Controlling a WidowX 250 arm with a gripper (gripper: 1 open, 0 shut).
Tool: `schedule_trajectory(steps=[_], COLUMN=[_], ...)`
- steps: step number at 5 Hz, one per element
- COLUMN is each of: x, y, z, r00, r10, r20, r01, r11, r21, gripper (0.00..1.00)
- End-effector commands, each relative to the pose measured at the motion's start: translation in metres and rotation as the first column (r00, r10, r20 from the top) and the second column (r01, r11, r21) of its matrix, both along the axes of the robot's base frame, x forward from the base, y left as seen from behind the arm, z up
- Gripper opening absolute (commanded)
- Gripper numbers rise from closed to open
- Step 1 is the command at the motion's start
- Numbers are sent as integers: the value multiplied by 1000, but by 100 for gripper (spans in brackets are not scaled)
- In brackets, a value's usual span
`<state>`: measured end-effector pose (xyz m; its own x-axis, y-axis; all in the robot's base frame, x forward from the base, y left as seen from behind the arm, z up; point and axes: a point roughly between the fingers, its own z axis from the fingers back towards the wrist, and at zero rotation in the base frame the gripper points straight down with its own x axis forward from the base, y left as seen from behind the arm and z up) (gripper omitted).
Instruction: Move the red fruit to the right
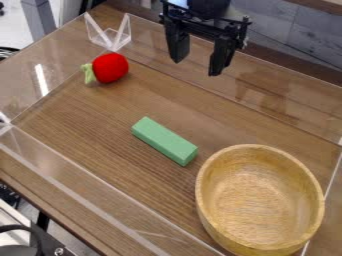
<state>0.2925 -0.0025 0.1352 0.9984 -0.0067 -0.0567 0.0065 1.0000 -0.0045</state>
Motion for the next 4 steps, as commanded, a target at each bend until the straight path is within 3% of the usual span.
schedule_trajectory(steps=[1, 2, 4], x=[1, 3, -9], y=[7, 30, 101], z=[0, 5, 10], r00=[999, 994, 994], r10=[43, 102, 112], r20=[-24, -32, -13], r01=[-43, -102, -112], r11=[999, 995, 994], r21=[0, -1, -1], gripper=[100, 100, 100])
